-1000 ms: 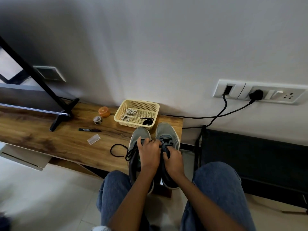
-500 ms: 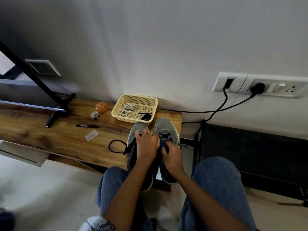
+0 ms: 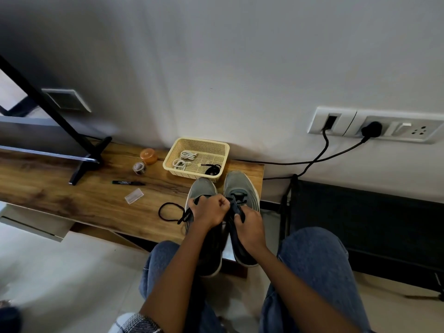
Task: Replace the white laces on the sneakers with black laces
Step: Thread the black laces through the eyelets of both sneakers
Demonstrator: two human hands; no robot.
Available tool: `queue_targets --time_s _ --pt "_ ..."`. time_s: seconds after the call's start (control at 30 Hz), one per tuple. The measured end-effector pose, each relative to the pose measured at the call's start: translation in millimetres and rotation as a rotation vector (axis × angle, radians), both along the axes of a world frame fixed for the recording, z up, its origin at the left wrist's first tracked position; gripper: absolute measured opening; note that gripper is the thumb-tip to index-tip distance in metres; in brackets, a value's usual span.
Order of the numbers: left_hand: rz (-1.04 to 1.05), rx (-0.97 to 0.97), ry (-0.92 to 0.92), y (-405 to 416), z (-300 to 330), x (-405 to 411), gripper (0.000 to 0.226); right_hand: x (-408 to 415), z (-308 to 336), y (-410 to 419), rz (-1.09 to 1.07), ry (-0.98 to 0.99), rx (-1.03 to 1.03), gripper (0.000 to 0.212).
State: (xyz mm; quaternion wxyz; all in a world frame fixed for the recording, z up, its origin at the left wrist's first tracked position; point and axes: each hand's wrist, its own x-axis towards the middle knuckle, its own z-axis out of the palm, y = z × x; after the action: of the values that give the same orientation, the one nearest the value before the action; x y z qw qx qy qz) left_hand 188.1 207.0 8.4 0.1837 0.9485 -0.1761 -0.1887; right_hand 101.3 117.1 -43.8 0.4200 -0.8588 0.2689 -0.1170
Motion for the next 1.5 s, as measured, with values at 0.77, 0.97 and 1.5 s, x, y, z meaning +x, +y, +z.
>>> queue_targets --time_s 0.77,0.97,1.5 --pt "0.273 -0.041 0.381 -22.2 -1.8 5.2 0.024 -1.8 2.6 2.4 0.005 0.023 0.003 0.01" --pt "0.252 -0.052 0.425 -19.5 -8.6 7.8 0.024 -1.9 5.4 1.7 0.004 0.019 0.005 0.008" --pt "0.162 -0.107 -0.268 -12.7 4.0 -69.7 0.046 -4.8 33.9 -20.7 -0.124 -0.018 0.434 0.022"
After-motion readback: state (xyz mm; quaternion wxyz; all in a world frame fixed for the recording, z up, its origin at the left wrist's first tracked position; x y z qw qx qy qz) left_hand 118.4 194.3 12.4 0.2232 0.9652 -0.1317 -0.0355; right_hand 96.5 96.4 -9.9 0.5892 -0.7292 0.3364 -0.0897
